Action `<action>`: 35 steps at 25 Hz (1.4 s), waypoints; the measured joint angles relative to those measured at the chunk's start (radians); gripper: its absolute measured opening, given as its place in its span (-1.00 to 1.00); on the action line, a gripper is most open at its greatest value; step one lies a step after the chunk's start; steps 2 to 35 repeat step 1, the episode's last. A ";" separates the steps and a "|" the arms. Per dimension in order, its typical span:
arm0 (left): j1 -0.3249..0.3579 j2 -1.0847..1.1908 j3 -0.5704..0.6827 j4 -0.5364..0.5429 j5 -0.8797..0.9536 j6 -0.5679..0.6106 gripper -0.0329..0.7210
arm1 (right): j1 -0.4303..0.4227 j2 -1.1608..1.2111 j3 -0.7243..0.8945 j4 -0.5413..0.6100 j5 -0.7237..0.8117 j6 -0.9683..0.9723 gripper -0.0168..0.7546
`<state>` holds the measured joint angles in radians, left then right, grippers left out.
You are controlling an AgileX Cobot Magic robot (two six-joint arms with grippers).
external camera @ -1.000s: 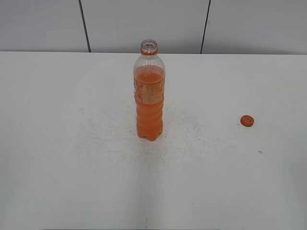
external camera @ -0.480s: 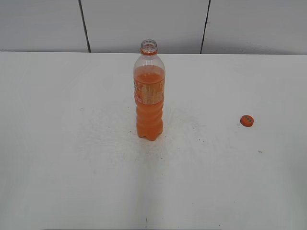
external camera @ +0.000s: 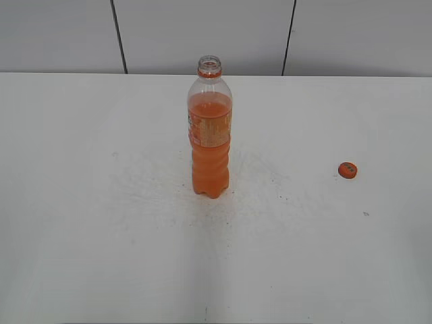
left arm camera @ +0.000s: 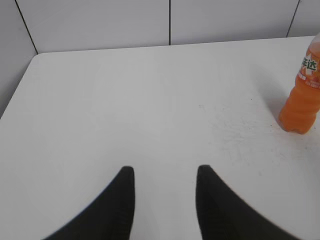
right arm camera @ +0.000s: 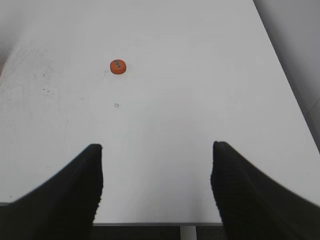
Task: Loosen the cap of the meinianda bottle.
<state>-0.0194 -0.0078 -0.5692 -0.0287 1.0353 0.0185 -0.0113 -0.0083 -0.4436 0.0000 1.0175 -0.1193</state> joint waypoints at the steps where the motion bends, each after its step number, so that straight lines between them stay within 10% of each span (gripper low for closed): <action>1: 0.000 0.000 0.000 0.000 0.000 0.000 -0.22 | 0.000 0.000 0.000 0.000 0.000 0.000 0.37; 35: 0.000 0.000 0.000 0.000 0.000 0.000 -0.22 | 0.000 0.000 0.000 0.000 0.000 0.000 0.37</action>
